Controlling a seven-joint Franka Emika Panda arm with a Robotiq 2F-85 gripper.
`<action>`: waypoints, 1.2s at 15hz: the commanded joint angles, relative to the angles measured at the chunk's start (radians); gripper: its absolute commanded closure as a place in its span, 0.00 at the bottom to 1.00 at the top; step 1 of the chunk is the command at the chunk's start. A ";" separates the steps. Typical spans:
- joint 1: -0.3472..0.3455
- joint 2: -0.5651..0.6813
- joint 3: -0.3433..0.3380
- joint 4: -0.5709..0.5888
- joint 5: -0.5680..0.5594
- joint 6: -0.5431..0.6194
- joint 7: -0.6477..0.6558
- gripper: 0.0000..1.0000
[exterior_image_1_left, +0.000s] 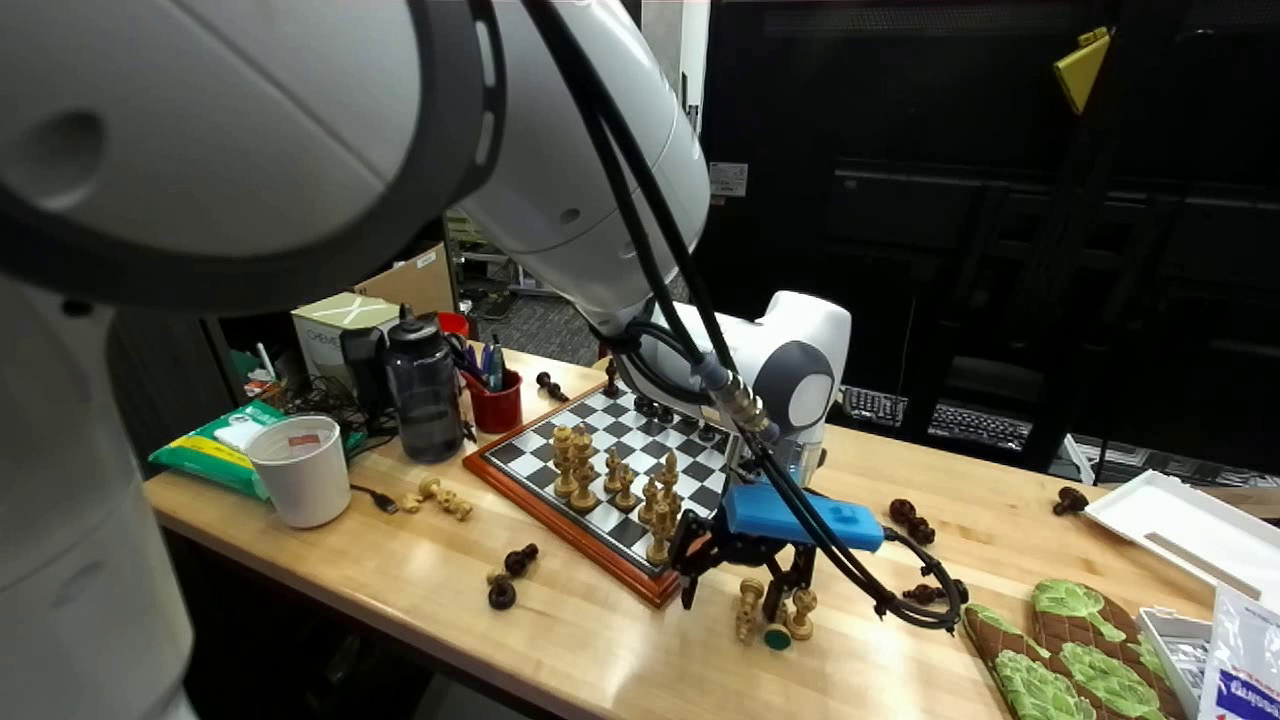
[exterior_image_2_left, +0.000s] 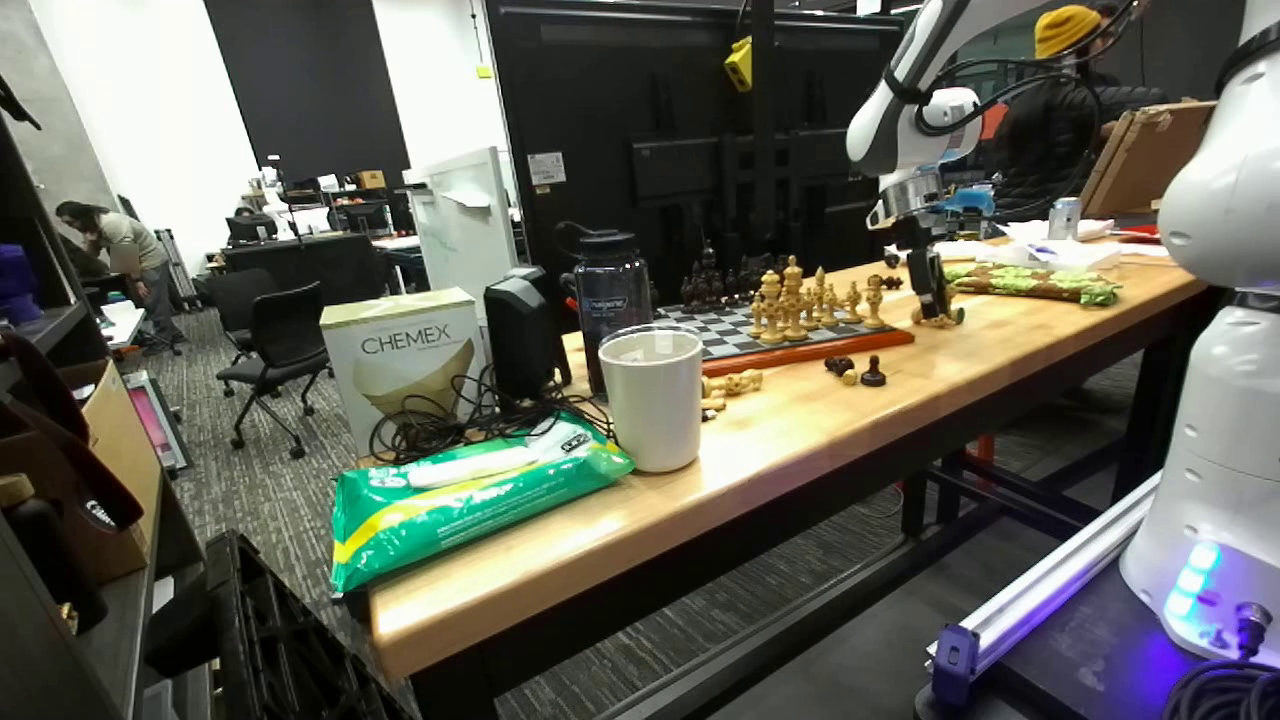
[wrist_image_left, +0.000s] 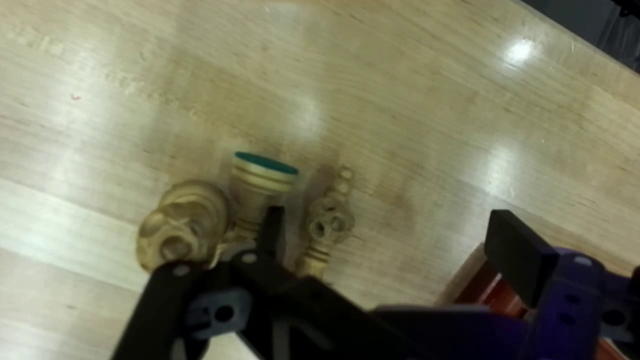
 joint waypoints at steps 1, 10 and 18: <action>-0.020 0.014 0.019 -0.004 0.027 0.001 -0.025 0.00; -0.015 0.009 0.030 -0.003 0.022 -0.005 -0.015 0.36; -0.017 0.007 0.038 -0.014 0.019 -0.002 -0.018 0.98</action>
